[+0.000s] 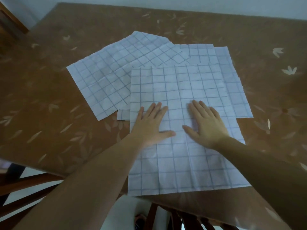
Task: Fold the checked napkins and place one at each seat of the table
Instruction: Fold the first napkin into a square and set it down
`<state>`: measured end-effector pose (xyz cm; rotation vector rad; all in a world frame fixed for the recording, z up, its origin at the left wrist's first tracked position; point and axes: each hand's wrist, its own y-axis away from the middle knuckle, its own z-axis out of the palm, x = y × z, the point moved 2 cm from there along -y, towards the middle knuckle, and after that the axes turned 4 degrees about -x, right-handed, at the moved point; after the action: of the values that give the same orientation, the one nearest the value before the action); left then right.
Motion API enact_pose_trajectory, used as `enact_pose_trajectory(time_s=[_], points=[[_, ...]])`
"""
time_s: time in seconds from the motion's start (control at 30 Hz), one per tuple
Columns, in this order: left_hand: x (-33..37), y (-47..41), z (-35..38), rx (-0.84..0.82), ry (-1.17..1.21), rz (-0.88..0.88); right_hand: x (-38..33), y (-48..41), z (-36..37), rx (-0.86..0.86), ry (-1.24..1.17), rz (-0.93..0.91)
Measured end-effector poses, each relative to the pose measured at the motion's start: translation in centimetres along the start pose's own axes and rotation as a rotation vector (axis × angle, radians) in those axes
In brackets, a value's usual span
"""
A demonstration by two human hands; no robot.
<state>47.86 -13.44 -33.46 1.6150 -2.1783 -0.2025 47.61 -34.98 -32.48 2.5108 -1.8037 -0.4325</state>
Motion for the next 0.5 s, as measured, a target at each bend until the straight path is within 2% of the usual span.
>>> enact_pose_trajectory(time_s=[0.13,0.27,0.4,0.5], points=[[-0.8,-1.0,0.0,0.065,0.013,-0.017,0.9,-1.1,0.4,-0.075,0.041,0.018],[-1.2,-1.2,0.3,0.163,0.060,-0.018,1.5,-1.4,0.9,-0.031,0.020,0.016],[-1.3,-1.2,0.5,0.393,0.174,0.015,1.9,-1.7,1.2,0.200,-0.062,0.009],[-1.3,-1.2,0.8,0.489,0.236,0.026,1.8,-1.7,1.5,0.359,-0.072,-0.023]])
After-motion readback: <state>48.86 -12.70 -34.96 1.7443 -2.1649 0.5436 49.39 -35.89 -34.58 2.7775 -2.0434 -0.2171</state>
